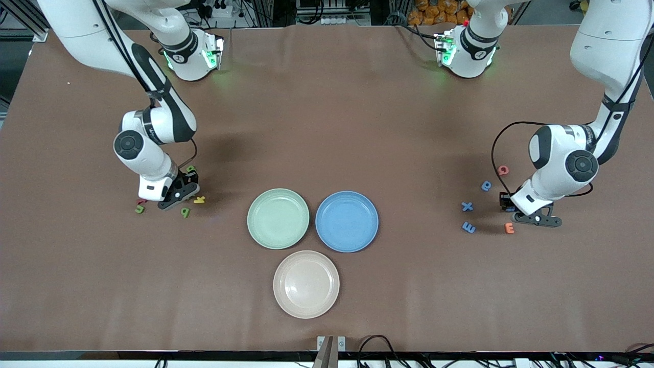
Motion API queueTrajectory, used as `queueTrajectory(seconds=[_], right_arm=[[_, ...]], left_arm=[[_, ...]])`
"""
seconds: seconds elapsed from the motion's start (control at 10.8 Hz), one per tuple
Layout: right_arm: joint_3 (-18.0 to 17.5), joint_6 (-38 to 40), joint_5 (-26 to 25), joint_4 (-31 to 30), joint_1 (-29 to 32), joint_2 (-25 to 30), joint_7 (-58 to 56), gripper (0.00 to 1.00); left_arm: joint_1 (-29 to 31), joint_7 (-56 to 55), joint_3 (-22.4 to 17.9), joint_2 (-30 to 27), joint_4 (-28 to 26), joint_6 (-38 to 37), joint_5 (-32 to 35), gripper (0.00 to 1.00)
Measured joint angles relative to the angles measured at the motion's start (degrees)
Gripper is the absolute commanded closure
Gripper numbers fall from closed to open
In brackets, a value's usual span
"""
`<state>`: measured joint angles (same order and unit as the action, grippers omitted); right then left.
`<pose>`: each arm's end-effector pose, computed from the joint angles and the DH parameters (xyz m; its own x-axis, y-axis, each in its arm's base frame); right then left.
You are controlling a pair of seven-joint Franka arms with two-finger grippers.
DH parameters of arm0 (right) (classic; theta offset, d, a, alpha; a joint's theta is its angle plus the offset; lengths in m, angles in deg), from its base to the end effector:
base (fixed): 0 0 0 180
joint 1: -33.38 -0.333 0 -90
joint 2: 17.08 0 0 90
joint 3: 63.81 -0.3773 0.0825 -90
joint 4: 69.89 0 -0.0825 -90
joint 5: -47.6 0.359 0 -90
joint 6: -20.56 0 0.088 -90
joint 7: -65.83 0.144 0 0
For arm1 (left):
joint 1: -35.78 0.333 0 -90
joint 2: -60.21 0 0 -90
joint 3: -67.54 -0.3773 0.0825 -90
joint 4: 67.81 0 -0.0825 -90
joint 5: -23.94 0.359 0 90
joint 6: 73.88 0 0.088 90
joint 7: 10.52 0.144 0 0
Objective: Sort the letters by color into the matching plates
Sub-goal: 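Grasp the blue G with the left gripper while the right gripper grasps green Z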
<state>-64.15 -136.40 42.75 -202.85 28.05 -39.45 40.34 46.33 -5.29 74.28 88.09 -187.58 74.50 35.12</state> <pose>0.5338 0.0551 0.2172 0.8132 0.5818 0.0104 0.5810 -0.8128 0.0416 0.5998 0.0424 0.2278 0.9844 -0.1755 0.0113 -0.1747 -0.9833 -0.0515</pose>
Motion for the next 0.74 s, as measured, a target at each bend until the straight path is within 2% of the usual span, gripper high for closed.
queueTrajectory(seconds=[0.28, 0.56, 0.74], right_arm=[[-0.63, 3.26, 0.05, 1.02, 0.00, 0.70, 1.54, 0.91], [-2.81, 9.82, 0.11, 4.22, 0.07, 3.42, 7.73, 0.91], [-4.91, 10.11, 4.60, 5.19, 0.01, 3.91, 9.31, 0.91]], left_arm=[[-0.12, -5.73, 3.03, -0.05, 2.99, -3.82, -0.01, 1.00], [-0.29, -15.61, 8.69, -0.14, 7.96, -11.93, -0.01, 1.00], [-0.43, -23.25, 12.62, -0.15, 9.24, -13.55, -0.01, 1.00]])
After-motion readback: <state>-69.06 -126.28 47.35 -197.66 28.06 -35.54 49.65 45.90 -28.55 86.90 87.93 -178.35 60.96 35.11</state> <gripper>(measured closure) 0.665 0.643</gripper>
